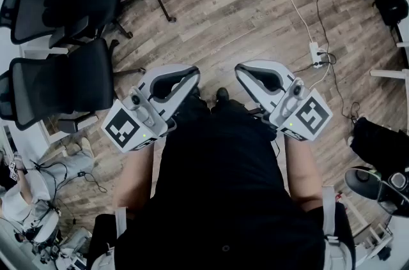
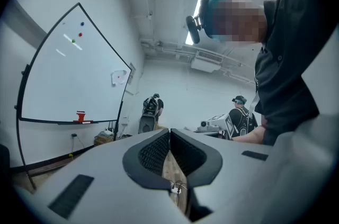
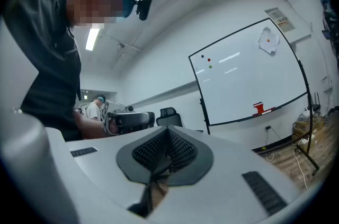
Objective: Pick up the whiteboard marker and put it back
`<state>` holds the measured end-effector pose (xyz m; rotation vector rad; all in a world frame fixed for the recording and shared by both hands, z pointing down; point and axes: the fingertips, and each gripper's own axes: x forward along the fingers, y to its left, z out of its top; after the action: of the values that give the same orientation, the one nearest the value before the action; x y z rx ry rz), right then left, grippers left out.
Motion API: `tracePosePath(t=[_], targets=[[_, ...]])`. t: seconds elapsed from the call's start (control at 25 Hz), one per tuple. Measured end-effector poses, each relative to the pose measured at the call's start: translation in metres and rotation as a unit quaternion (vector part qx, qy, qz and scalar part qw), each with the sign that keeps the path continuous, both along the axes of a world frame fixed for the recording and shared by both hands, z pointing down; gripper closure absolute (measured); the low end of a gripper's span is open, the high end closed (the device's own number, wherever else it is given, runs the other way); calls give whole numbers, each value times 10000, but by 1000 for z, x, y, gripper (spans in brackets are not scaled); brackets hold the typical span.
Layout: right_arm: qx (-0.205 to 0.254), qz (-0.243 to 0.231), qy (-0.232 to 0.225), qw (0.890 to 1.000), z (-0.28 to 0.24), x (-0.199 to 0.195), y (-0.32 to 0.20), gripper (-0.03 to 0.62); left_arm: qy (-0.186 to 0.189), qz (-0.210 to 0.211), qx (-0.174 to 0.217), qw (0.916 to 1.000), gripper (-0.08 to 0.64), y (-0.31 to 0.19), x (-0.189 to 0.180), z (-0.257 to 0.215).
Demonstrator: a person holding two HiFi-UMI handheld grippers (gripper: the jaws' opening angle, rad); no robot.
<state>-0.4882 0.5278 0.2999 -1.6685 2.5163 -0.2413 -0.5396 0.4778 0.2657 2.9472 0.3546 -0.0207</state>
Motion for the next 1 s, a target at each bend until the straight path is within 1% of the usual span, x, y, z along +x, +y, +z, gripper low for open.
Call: tracePosePath(t=[0.16,0.24,0.4,0.56,0.8,1.0], targets=[[-194,-66,76,9998,13,9,10,575,-42,117,18,9999,548,15,25,4],[-282,-25,190,9994,16,14,14,575,-114,163,46,9998,548,20,27,8],[-192,70,349,9992,11,18,17,575,-288,235,50,9993,548,19,25,16],[-188,44,347,9992,13,21,18,574,-312,283,77,9991,548,22,33,15],[-269,97,281,9992,19,35,19,575,-328,484,-20,9983,548,30,39,17],[-324,182,300,9989,27,45,8,574,-360,428,-138,9983,548,16,41,27]])
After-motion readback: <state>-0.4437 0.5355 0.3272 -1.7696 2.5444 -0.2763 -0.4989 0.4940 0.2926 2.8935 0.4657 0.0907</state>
